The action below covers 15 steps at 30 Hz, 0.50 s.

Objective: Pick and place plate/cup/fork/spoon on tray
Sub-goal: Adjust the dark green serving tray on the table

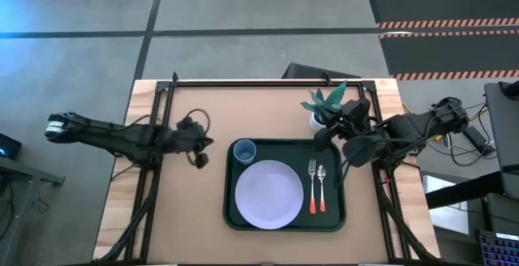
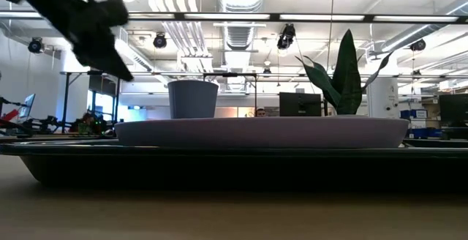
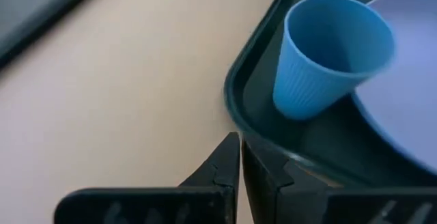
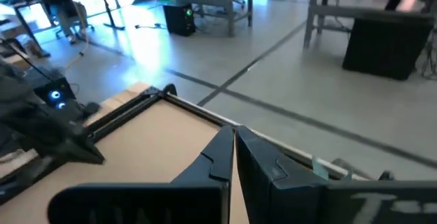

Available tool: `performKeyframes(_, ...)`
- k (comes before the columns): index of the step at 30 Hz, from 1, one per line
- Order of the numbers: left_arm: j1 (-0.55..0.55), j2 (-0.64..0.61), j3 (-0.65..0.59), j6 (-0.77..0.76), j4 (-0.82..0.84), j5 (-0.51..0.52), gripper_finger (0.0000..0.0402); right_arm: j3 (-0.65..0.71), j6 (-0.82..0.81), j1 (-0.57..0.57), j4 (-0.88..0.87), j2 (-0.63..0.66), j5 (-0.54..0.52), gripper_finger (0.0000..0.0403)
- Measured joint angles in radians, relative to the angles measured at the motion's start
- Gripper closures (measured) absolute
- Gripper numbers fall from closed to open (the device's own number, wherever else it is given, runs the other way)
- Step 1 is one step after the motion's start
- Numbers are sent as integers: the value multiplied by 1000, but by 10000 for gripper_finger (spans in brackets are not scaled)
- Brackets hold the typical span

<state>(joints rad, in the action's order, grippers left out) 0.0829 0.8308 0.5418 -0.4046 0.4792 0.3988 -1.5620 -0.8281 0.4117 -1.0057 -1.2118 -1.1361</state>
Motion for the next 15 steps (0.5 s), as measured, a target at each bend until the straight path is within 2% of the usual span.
performKeyframes(4,-85,136,-4,55,-241,-164,402,-93,125,0,-5,1,8,395)
performKeyframes(6,-101,209,12,56,-312,-212,402,-134,177,0,-9,2,10,395)
performKeyframes(15,-114,444,56,17,-253,-222,402,-251,359,0,-11,1,17,394)
